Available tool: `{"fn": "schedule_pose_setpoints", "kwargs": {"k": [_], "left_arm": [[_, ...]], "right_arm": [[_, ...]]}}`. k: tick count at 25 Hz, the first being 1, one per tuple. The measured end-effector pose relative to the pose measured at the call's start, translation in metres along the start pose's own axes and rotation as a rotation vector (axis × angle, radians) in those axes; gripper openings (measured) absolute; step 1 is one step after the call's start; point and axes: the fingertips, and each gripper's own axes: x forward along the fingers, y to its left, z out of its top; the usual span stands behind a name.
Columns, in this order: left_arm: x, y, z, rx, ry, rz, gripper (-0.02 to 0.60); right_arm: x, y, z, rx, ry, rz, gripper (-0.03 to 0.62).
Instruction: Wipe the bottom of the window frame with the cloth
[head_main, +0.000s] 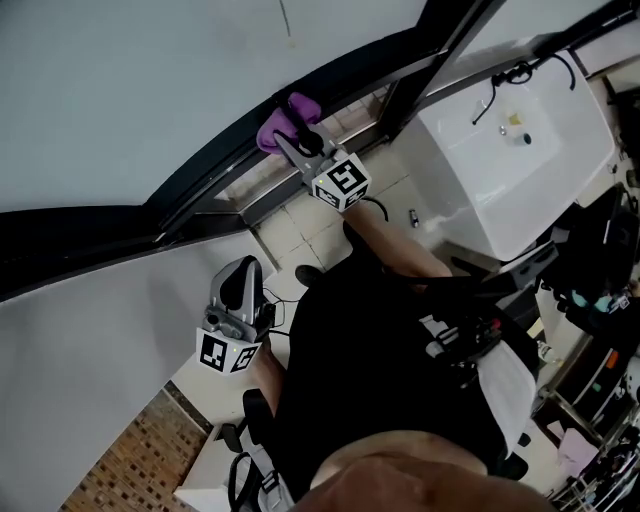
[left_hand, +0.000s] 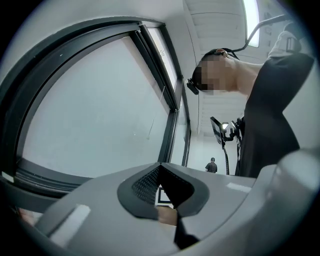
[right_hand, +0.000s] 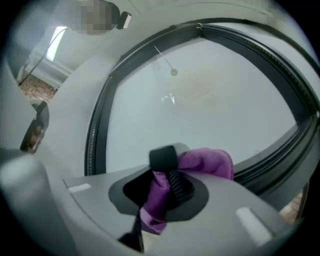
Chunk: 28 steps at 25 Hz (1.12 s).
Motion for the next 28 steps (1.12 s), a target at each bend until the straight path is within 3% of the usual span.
{"fn": "schedule_pose_setpoints", "kwargs": {"k": [4, 9, 11, 13, 15, 16, 18, 19, 20, 24, 28], "left_arm": [[0.0, 0.004, -0.003, -0.009, 0.007, 0.01, 0.0], [0.007, 0.006, -0.008, -0.012, 0.024, -0.001, 0.0], [0.01, 0.007, -0.011, -0.017, 0.028, -0.008, 0.0], [0.013, 0.005, -0.012, -0.019, 0.027, -0.016, 0.0], [0.014, 0.001, -0.011, -0.018, 0.027, -0.021, 0.0], [0.013, 0.001, -0.01, -0.016, 0.026, -0.021, 0.0], [0.01, 0.002, -0.01, -0.016, 0.027, -0.016, 0.0], [0.009, 0.003, -0.01, -0.017, 0.028, -0.012, 0.0], [0.009, 0.004, -0.012, -0.019, 0.029, -0.011, 0.0], [0.016, -0.006, -0.012, -0.015, 0.03, -0.028, 0.0], [0.018, -0.012, -0.01, 0.002, 0.031, -0.028, 0.0]], "right_arm": [[-0.037, 0.028, 0.009, -0.079, 0.018, 0.051, 0.064], [-0.098, 0.047, 0.059, -0.246, -0.013, -0.001, 0.064], [-0.106, 0.051, 0.062, -0.273, 0.037, 0.025, 0.064], [-0.103, 0.046, 0.044, -0.108, 0.077, 0.061, 0.064], [-0.108, 0.018, 0.044, 0.128, -0.009, 0.015, 0.064], [-0.113, -0.003, 0.055, 0.192, -0.077, -0.036, 0.064], [-0.112, -0.044, 0.082, 0.187, -0.158, -0.124, 0.064], [-0.1, -0.06, 0.089, 0.149, -0.137, -0.139, 0.064], [-0.08, -0.073, 0.089, 0.099, -0.067, -0.134, 0.064], [0.012, -0.083, 0.04, -0.157, 0.386, -0.001, 0.064], [0.003, -0.047, 0.009, -0.364, 0.656, 0.315, 0.063]]}}
